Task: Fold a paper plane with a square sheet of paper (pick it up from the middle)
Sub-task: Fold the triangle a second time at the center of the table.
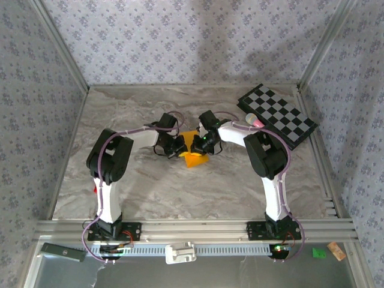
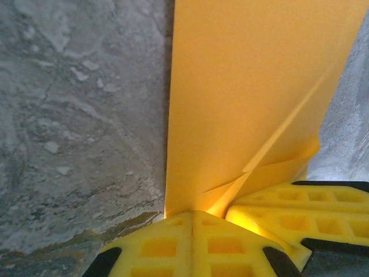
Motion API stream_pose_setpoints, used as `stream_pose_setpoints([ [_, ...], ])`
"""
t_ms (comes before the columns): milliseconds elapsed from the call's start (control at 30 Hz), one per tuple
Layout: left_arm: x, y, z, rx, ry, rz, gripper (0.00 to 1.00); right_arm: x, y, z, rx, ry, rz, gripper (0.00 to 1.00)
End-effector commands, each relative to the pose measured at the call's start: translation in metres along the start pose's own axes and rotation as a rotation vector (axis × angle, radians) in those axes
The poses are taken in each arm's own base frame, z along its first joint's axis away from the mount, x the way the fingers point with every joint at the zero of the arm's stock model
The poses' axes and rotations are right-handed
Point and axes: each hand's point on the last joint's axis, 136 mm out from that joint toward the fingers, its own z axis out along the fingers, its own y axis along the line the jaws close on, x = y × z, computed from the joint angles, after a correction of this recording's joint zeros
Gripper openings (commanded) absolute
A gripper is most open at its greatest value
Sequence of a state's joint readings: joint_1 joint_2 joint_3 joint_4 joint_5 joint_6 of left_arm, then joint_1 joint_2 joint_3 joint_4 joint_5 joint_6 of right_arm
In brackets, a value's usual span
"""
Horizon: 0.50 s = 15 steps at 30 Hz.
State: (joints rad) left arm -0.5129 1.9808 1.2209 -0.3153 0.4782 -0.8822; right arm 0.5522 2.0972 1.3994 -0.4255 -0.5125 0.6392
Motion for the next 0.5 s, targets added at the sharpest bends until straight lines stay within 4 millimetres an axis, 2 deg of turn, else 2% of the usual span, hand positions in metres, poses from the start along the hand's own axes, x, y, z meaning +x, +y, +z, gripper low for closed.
stream_pose_setpoints([
  [0, -0.001, 0.013, 0.008, -0.063, 0.006, 0.011, 0.0, 0.011, -0.021, 0.007, 0.066, 0.039, 0.038, 0.09],
  [100, 0.0, 0.016, 0.009, -0.077, 0.008, 0.009, 0.0, 0.006, -0.01, 0.001, 0.034, 0.018, 0.019, 0.09],
  [267, 0.003, 0.026, 0.008, -0.119, 0.017, 0.013, 0.0, -0.005, 0.015, -0.02, -0.042, -0.044, -0.078, 0.09],
  [367, 0.003, 0.027, 0.009, -0.124, 0.022, 0.019, 0.0, -0.009, 0.015, -0.029, -0.044, -0.077, -0.102, 0.09],
  [467, 0.004, 0.028, 0.01, -0.127, 0.029, 0.023, 0.0, -0.01, 0.008, -0.027, -0.03, -0.081, -0.094, 0.09],
])
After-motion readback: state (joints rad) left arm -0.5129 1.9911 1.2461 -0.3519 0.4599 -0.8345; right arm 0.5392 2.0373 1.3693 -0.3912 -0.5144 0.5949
